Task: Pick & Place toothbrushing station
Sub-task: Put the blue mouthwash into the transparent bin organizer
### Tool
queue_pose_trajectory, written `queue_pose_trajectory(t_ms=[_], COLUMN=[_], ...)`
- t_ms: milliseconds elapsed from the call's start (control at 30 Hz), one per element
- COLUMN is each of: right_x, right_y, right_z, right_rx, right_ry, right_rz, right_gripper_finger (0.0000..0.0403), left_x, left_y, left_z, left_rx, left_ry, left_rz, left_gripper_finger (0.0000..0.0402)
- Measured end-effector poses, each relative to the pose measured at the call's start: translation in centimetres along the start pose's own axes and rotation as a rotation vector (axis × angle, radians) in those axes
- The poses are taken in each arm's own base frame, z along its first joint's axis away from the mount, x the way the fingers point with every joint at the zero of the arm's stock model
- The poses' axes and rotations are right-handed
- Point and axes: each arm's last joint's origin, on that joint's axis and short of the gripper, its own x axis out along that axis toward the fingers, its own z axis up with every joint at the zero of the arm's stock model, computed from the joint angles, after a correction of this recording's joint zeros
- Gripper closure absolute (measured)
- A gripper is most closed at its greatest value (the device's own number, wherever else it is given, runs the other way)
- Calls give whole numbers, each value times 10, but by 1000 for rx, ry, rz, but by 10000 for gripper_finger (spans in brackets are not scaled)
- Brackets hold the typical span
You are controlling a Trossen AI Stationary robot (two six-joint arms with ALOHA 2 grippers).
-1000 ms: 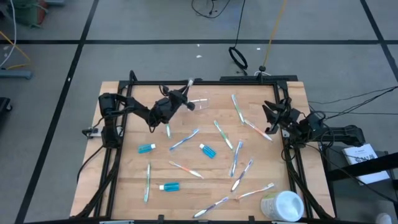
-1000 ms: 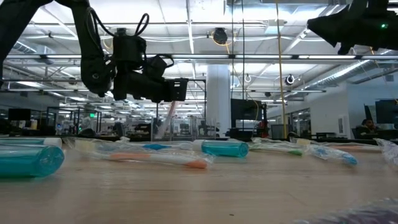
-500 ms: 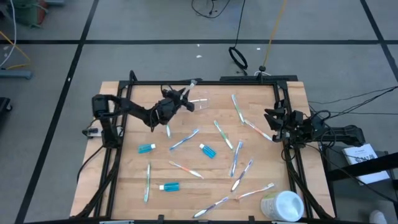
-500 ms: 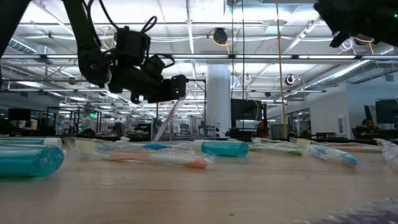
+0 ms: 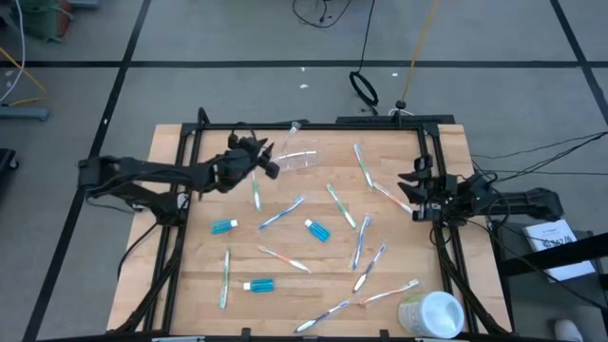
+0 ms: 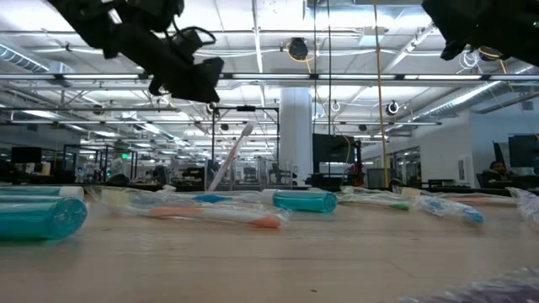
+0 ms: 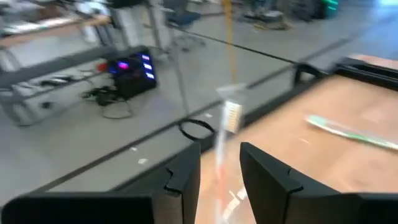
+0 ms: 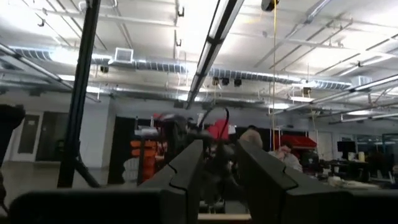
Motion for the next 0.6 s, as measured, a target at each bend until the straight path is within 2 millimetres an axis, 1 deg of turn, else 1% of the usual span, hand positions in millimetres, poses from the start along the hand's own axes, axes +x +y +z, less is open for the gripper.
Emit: queue_pose_trajectory(t_ms=[100, 200, 267, 467, 600], right_x=[6, 15, 26, 61, 94], right_y=[3, 5, 6, 9, 14], right_z=[-11, -27, -30, -56, -70], right_rx=[-3, 6, 6, 43, 56], right_ry=[88, 238, 298, 515, 588], right_rz=[74, 95, 99, 69, 104], right_gripper_finger=[312, 312, 312, 312, 312], left_x=[-13, -19, -21, -18, -15], left_y=[6, 7, 7, 6, 11], left_z=[4, 0, -2, -4, -1], left_rx=[-30, -57, -47, -32, 7], left_ry=[44, 103, 123, 131, 114], left_rz=[-65, -94, -97, -99, -87], left_gripper_finger=[282, 282, 282, 282, 282])
